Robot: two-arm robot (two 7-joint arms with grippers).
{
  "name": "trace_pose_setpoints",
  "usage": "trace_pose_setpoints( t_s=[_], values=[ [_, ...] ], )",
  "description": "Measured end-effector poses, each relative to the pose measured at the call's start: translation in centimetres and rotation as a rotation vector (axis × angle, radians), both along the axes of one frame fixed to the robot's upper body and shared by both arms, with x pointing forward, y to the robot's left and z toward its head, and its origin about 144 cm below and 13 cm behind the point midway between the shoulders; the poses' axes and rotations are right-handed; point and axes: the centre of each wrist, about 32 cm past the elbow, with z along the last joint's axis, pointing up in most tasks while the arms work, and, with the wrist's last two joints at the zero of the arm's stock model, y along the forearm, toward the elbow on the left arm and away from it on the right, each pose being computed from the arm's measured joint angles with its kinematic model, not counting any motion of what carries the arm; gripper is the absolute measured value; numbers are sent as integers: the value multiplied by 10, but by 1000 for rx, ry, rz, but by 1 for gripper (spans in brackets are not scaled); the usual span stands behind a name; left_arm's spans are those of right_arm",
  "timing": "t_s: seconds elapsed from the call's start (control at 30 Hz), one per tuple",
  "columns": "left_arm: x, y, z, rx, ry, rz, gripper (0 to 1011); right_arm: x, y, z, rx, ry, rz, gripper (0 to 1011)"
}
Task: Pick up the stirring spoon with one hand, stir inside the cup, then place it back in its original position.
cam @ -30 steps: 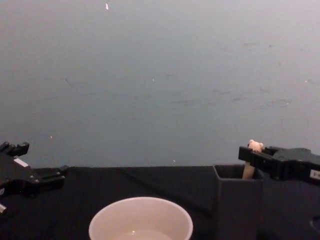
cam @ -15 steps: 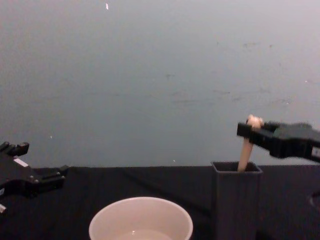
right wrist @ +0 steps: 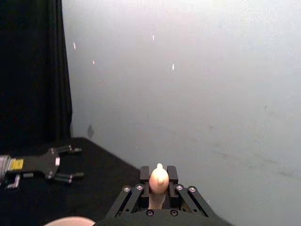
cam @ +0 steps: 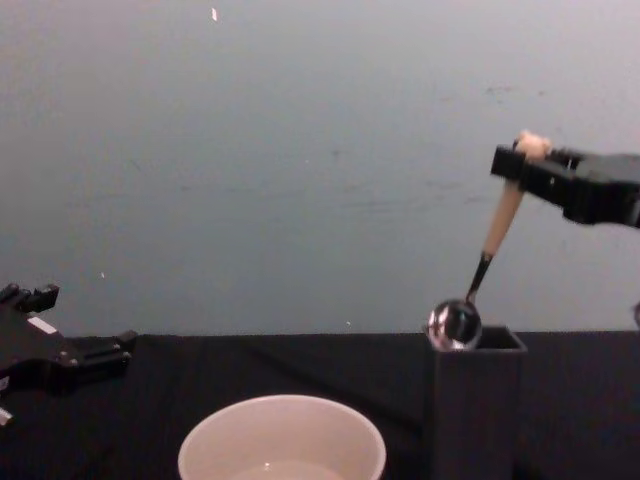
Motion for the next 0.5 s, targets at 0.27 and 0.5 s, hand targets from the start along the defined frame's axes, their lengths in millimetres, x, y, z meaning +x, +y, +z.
trace_pose_setpoints(
  t_s=[0.27,0.5],
  values=[
    [0,0,0,0,0,0,1001,3,2,9,32,-61,0,214],
    [0,0,0,0,0,0,1001,8,12,12,50,-95,32,214]
  ],
)
